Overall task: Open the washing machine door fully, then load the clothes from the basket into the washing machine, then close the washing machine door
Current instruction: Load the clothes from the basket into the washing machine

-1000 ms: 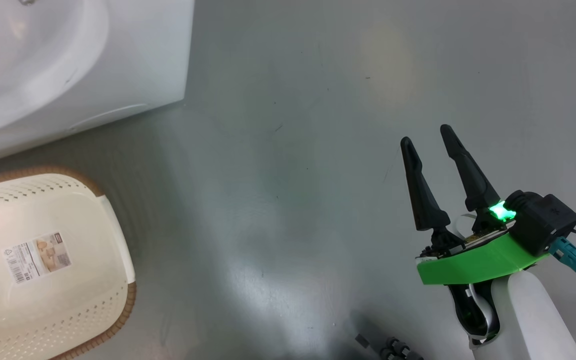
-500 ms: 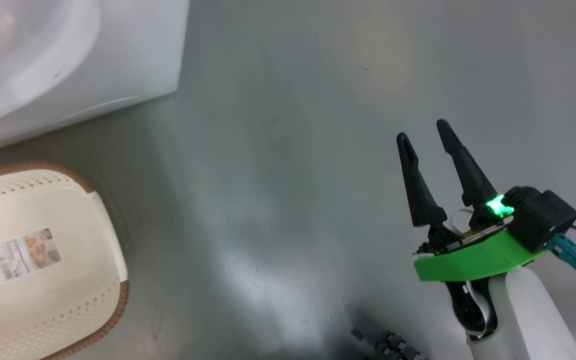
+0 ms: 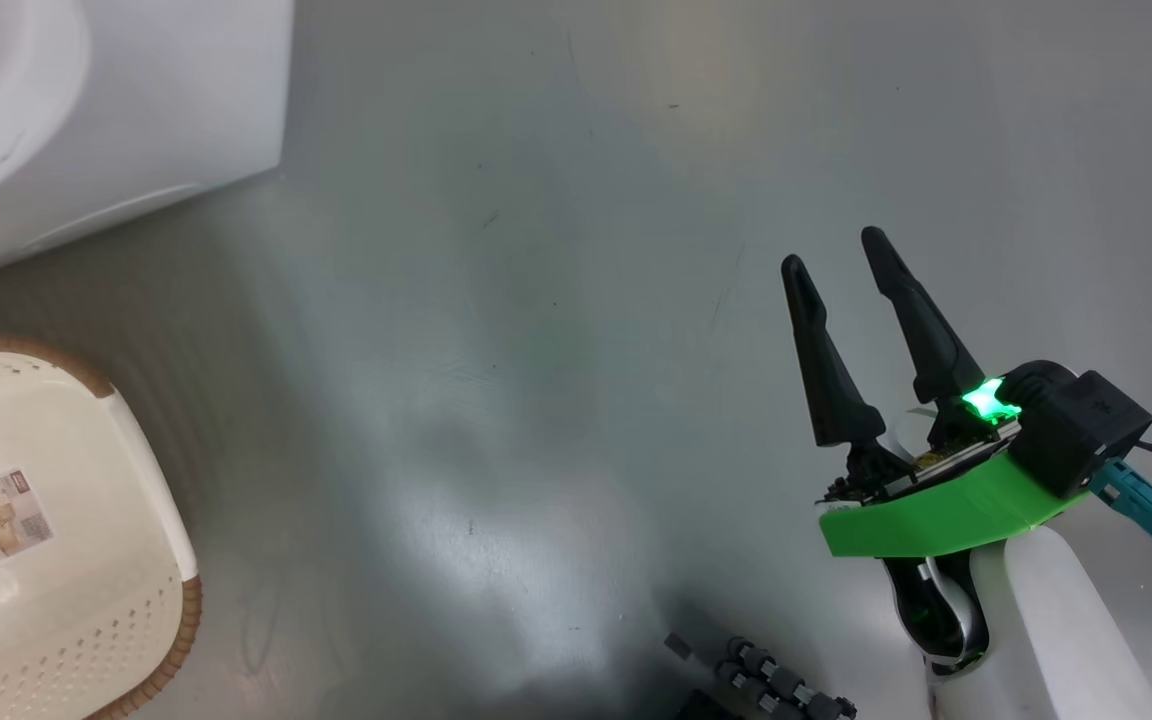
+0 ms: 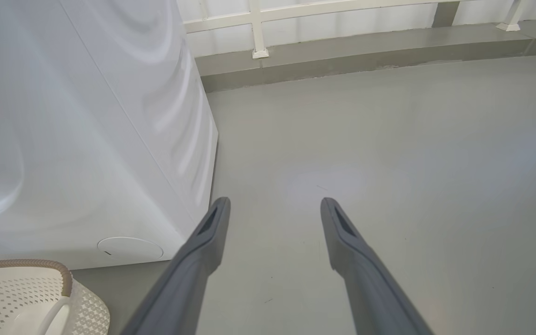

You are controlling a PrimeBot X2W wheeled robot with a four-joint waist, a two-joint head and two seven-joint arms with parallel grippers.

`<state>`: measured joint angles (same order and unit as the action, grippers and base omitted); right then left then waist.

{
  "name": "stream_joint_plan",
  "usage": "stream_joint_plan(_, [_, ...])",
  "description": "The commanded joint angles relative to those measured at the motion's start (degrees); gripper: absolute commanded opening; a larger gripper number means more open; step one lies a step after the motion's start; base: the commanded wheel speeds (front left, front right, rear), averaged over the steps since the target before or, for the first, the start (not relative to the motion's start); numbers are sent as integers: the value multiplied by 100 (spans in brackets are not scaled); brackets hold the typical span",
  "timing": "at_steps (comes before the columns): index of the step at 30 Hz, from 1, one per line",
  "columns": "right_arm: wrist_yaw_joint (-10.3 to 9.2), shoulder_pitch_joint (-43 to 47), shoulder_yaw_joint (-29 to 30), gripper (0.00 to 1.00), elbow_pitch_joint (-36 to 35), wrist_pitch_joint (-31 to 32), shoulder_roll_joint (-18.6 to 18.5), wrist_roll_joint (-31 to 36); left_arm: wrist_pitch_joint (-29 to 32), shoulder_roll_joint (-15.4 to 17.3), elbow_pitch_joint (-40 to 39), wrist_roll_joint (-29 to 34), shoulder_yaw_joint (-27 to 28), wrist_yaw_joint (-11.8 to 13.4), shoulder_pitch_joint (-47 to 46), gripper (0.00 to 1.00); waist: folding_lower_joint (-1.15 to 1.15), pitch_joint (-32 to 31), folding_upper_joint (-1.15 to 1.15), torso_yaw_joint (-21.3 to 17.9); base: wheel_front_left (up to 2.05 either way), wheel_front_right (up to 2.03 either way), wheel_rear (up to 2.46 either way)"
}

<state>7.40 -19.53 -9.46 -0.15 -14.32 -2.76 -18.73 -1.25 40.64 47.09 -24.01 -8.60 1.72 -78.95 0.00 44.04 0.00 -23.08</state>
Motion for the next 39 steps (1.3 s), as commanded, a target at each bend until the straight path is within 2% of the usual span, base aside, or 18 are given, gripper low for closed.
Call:
stream_joint_plan(1, [9,58,-108,100,-125,-68,-12,-88,-73,280,-51,27,67,-46,-101,25,0,8,0,-4,0,0,0])
stream_joint_plan(3, [9,65,-96,100,-132,-68,-12,-77,-185,234,88,36,40,-54,-172,47,0,11,0,5,0,0,0])
stream_joint_plan(4, [9,68,-90,100,-131,-68,-12,-70,-249,205,147,35,30,-58,-198,75,0,9,0,12,0,0,0])
stream_joint_plan(5, [9,70,-87,100,-130,-68,-12,-60,-296,175,207,34,17,-61,-216,91,0,5,0,22,0,0,0])
stream_joint_plan(6, [9,72,-84,100,-130,-68,-12,-50,-359,144,252,24,15,-66,-237,100,0,1,0,33,0,0,0])
stream_joint_plan(18, [9,135,68,100,-144,-68,-12,83,-973,-189,409,-15,-120,-125,-30,100,0,-183,0,326,0,0,0])
stream_joint_plan(26, [9,210,216,100,-175,-68,-12,246,-1200,-466,23,-100,-121,53,667,100,0,-416,0,562,0,0,0])
stream_joint_plan(31, [9,330,351,100,-202,-68,-12,364,-1286,-624,-731,-179,-40,340,1525,100,0,-629,0,760,0,0,0])
stream_joint_plan(39, [9,507,508,100,-255,-68,-11,636,-1344,-827,-2882,-207,152,1021,3393,100,0,-934,0,1142,0,0,0])
